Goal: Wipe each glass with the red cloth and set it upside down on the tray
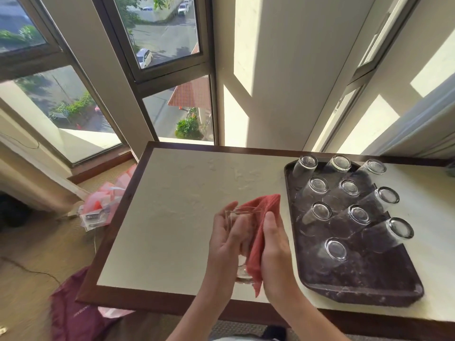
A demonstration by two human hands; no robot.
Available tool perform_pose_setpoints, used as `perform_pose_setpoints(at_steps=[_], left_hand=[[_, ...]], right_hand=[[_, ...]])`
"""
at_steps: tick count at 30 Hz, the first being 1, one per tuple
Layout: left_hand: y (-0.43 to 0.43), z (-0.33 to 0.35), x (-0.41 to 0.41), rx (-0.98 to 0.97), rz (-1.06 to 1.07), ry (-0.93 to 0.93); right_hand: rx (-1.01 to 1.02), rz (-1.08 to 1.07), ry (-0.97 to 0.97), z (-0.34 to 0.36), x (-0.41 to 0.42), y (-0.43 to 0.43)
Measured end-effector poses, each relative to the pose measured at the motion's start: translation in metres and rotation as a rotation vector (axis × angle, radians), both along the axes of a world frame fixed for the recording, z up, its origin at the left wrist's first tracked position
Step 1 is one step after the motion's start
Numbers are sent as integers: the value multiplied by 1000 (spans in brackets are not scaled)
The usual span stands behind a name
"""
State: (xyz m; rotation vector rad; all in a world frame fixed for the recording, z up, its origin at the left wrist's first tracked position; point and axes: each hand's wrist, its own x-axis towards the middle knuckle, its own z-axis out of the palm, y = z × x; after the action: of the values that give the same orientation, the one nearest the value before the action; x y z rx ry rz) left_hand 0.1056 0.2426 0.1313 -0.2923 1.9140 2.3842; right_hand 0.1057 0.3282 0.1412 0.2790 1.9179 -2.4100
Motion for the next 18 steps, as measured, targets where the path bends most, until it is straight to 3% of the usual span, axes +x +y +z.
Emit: perform_pose_setpoints(at_steps=[2, 8, 14, 18], left_hand=[[4, 1, 4, -35, -19, 11], [-5, -6, -7, -79, 35, 28], [6, -1, -4, -125, -30, 65], [7, 5, -10, -112, -27, 29]], right_hand=[[-150, -7, -115, 4, -8, 8], [203, 25, 165, -9, 27, -5], [-57, -6, -13, -4, -4, 9], [102, -43, 127, -4, 9, 6]])
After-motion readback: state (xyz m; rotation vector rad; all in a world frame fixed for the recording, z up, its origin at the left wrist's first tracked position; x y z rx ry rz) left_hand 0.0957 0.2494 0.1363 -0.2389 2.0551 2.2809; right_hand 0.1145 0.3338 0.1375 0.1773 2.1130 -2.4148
